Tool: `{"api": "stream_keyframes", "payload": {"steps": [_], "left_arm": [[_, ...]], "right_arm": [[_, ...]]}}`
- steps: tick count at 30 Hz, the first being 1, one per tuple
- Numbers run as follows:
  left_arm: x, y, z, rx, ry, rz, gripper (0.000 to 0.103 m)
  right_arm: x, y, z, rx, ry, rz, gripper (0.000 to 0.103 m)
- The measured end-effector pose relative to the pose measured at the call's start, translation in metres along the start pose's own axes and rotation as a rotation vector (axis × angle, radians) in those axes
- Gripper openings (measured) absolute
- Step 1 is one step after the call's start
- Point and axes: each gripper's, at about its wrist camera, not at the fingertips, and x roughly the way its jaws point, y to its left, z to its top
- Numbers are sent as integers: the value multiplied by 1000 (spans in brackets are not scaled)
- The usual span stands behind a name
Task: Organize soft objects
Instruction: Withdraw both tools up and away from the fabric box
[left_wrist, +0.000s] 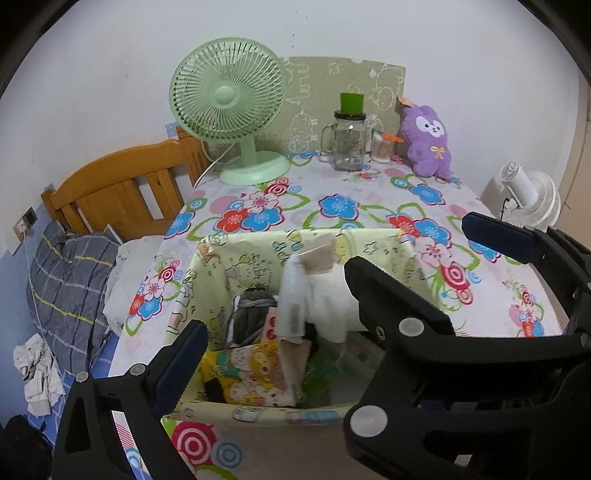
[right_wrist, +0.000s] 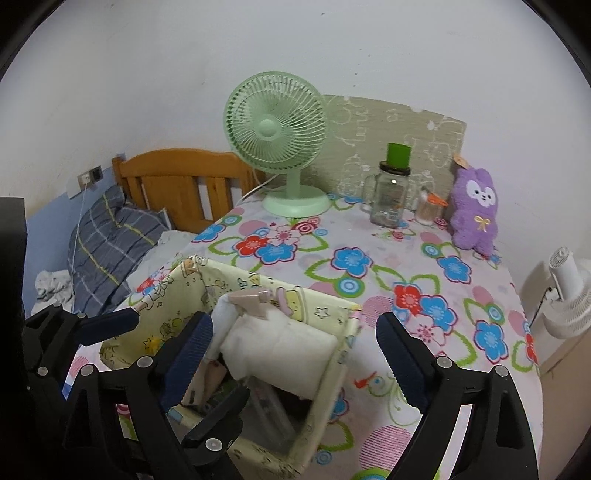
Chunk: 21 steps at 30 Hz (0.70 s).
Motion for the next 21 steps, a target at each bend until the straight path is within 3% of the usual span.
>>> {"api": "stream_keyframes", "payload": {"steps": [21], "left_arm": [[-53, -61, 9, 28, -127, -14, 100]], "right_arm": [[-82, -54, -10, 111, -119, -98, 93]]}}
